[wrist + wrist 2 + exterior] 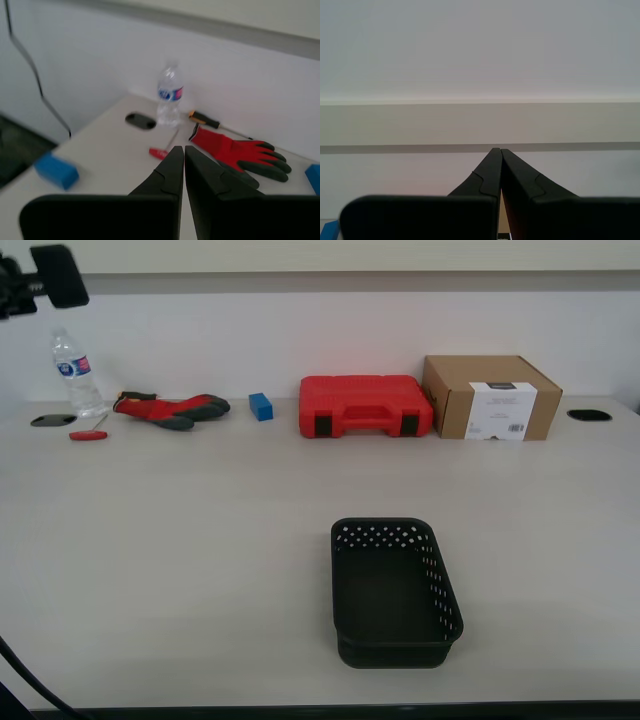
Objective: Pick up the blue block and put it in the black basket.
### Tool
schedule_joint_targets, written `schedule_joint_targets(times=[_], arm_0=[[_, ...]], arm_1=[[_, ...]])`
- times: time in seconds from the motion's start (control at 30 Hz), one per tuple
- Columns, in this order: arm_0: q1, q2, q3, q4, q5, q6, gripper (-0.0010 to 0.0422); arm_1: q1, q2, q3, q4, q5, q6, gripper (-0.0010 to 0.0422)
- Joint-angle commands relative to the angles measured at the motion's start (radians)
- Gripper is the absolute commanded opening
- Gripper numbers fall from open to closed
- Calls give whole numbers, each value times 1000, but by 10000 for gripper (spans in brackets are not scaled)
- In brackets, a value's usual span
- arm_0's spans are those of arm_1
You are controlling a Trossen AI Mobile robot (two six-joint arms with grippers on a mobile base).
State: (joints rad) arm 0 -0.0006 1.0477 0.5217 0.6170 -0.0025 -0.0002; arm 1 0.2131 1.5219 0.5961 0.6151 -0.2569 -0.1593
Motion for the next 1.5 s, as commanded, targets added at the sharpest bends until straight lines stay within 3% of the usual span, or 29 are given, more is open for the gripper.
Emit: schedule_joint_targets(times=[0.03,0.13,0.3,0.57,0.7,0.87,1.03,1.13,1.23,1.37,1.5], arm_0=[[1,0,2,2,0,0,0],[0,0,2,3,0,0,0],[1,0,2,2,0,0,0],[1,0,2,2,0,0,0],[0,0,2,2,0,0,0],[1,0,2,2,0,0,0],[0,0,2,2,0,0,0],[1,0,2,2,0,0,0],[1,0,2,2,0,0,0],[1,0,2,2,0,0,0],[0,0,2,3,0,0,0]], arm_1=[[69,158,58,5,-62,-289,0],[117,277,119,4,-139,-330,0],[199,455,293,-13,-155,-326,0],[322,694,684,-372,-184,-459,0],[367,772,800,-419,-137,-469,0],[424,888,957,-544,13,-469,0],[469,977,1089,-674,54,-446,0],[496,994,1131,-712,144,-438,0],[513,991,1162,-732,175,-386,0],[515,993,1211,-790,119,-256,2],[520,997,1200,-781,56,-309,44]])
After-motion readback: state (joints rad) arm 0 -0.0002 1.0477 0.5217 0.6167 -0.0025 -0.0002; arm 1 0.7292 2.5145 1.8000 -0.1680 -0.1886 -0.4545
